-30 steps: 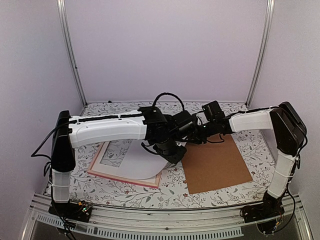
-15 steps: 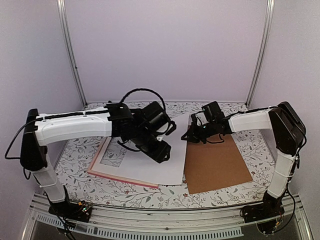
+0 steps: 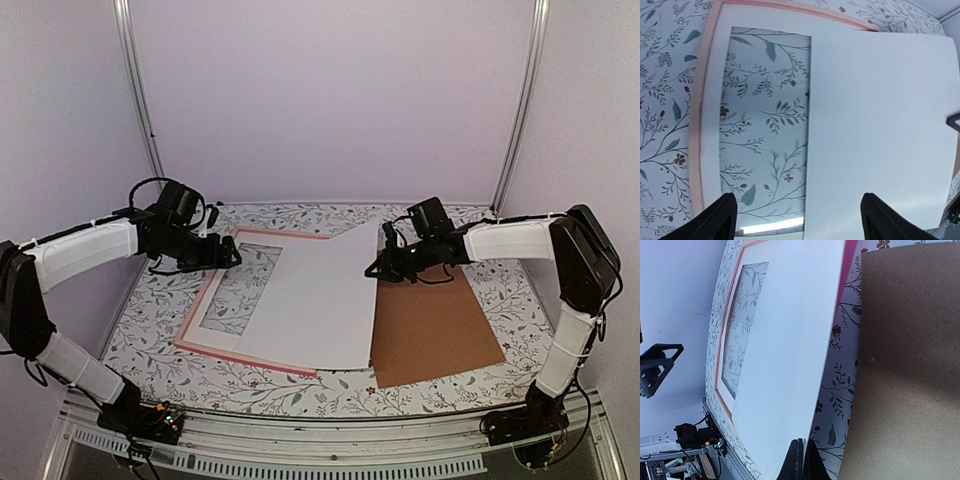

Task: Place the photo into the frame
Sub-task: Adjust the frame body at the center of the board.

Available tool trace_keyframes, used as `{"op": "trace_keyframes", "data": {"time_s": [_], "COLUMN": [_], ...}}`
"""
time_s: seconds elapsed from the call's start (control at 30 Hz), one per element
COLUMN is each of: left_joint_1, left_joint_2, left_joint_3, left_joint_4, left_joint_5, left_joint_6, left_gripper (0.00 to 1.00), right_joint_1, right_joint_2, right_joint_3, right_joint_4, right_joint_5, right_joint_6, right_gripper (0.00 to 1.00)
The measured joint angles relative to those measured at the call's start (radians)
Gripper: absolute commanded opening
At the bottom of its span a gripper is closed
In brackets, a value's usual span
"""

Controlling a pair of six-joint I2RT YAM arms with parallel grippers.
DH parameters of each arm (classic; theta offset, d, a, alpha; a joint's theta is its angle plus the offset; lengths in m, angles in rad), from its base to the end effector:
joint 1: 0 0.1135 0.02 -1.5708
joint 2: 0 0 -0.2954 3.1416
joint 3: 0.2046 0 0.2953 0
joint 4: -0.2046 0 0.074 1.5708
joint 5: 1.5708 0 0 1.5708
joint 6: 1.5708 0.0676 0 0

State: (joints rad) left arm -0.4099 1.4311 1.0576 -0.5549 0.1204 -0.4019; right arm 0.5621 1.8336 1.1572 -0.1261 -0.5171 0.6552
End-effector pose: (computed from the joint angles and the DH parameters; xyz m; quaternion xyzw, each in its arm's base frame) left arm 0.3219 -0.1487 0.2434 0.0228 0.9471 -0.1769 0.2670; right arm 0.3647 0.2692 0.1691 -0.0540 0.8998 0.4016 0.1617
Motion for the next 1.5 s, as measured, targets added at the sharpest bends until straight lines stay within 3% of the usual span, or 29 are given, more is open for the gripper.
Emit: {"op": "trace_keyframes", "data": {"time_s": [0.17, 0.47, 0.97, 1.3, 1.5], "left_joint_1": [0.173, 0.278, 0.287, 0.270, 0.198], "left_joint_2": [0.045, 0.212, 0.249, 0.115, -0.010], "left_joint_3": [-0.058, -0.061, -0.220, -0.393, -0.505], "left_joint_4": [0.064, 0.153, 0.357, 0.447, 0.470], "left_joint_5": [0.015, 0.008, 0.166, 0.258, 0.304], "left_joint_6": [-0.012, -0.019, -0.063, -0.108, -0.171], "left_gripper": [0.97, 0.97, 0.93, 0.91, 0.91], "right_joint_1": [-0.001, -0.001, -0.003, -0.006, -0.006], "right_joint_2": [-0.002, -0.002, -0.037, -0.039, -0.043], "right_joint_3": [0.001, 0.014, 0.069, 0.172, 0.261], "right_joint_4": [-0.010, -0.032, -0.079, -0.161, -0.211], "right_joint_5": [-0.016, -0.021, -0.043, -0.072, -0.102], "right_joint_6": [-0.021, -0.054, -0.070, -0.092, -0.098], "right_gripper": [0.00, 0.00, 0.00, 0.00, 0.00]}}
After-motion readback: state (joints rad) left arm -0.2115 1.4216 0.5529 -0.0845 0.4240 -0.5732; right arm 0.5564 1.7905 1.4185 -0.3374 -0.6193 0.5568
